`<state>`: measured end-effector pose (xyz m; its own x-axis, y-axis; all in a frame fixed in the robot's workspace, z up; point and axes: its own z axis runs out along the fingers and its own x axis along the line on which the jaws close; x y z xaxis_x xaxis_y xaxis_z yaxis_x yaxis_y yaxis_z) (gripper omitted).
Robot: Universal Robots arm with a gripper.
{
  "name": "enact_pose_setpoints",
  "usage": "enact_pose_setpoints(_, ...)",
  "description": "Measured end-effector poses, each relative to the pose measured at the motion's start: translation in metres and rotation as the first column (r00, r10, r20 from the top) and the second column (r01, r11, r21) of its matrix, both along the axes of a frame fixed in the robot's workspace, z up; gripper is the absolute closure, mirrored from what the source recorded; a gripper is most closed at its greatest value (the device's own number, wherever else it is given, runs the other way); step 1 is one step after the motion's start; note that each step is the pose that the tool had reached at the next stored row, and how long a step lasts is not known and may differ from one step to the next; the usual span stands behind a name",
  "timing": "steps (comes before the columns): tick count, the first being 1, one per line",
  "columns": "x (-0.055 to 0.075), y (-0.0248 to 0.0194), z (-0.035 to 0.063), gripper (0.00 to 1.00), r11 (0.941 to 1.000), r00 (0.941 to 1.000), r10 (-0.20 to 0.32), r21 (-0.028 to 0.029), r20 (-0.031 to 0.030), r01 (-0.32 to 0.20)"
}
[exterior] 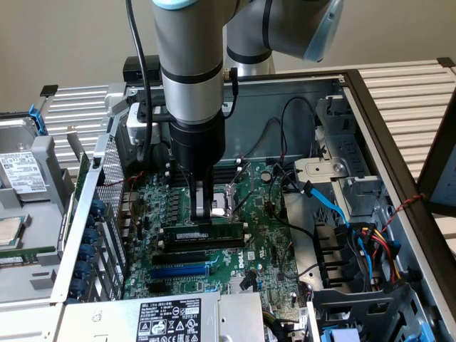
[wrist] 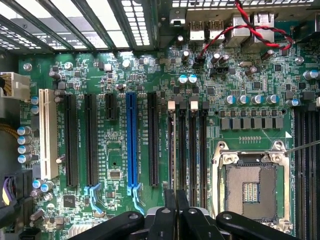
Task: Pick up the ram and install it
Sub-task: 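Insert the ram into the slot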
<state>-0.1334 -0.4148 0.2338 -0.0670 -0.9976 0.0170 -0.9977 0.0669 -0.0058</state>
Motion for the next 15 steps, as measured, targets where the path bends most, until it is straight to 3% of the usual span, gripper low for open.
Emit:
enact_pose_setpoints(4, 0.0, 0.0, -0.0001, 0.88, 1.0, 1.0, 0.0, 0.0001, 0.0, 0.0)
enact_pose_setpoints(8, -0.0001, 0.0, -0.0003, 0.88, 1.0, 1.0, 0.0, 0.0, -0.0086, 0.0)
enact_pose_setpoints(15, 0.0, 0.0, -0.0004, 0.88, 1.0, 1.0, 0.0, 0.0001, -0.0086, 0.0)
